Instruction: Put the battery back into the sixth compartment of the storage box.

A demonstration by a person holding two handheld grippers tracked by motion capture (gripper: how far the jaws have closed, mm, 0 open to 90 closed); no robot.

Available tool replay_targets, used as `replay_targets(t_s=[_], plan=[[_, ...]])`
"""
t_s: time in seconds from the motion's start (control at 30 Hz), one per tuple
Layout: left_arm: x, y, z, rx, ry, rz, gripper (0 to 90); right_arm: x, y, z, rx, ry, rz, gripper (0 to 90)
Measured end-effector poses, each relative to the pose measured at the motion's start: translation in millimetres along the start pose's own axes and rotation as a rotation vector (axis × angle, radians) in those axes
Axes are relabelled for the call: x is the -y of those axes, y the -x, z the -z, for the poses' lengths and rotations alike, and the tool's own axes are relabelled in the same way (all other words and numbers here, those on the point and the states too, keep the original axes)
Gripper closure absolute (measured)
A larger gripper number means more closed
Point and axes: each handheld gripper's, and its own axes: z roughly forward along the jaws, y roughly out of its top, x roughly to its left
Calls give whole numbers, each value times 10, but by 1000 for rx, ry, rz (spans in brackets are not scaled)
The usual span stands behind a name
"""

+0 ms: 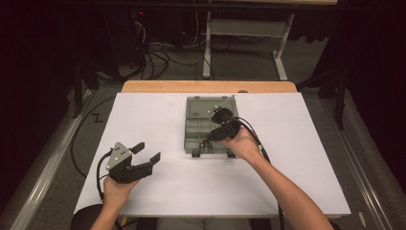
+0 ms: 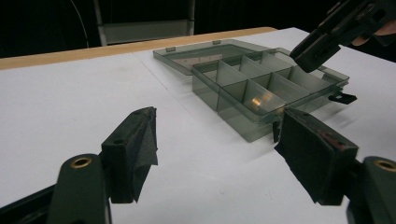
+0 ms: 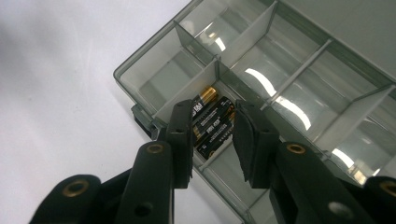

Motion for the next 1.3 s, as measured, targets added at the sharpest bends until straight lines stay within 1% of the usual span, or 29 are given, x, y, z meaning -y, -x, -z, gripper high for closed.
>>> replay_targets(t_s=[0.03, 0.13, 0.17, 0.2, 0.5, 0.53, 0.7, 0.8, 0.93, 1.03, 1.07, 1.2, 1.3], plan=[[0, 2, -2, 1, 0, 1, 285, 10, 13, 18, -3, 11, 5, 699], [4, 20, -11, 5, -2, 0, 285, 47, 35, 62, -4, 16, -6, 692], [4, 26, -14, 9, -2, 0, 285, 58, 44, 78, -3, 19, -3, 690], [5, 29, -17, 10, -3, 0, 285, 70, 53, 87, -4, 30, -4, 689], [11, 14, -5, 18, -1, 8, 285, 152, 109, 183, -3, 61, -25, 685], [11, 15, -6, 19, -1, 9, 285, 161, 120, 195, -4, 66, -20, 683], [12, 19, -13, 19, -5, 4, 285, 203, 172, 253, -3, 87, -34, 677], [13, 23, -17, 18, -5, 4, 286, 244, 203, 279, -3, 94, -54, 674], [15, 15, -22, 17, -8, 7, 285, 291, 263, 302, 1, 103, -54, 663], [13, 12, -26, 16, -8, 6, 285, 317, 305, 332, 3, 116, -70, 661], [13, 12, -29, 17, -11, 5, 286, 326, 318, 340, 4, 123, -68, 660], [13, 17, -36, 17, -14, 1, 285, 372, 356, 377, 14, 138, -78, 653], [11, 16, -39, 11, -12, -2, 287, 435, 405, 420, 24, 158, -96, 642]])
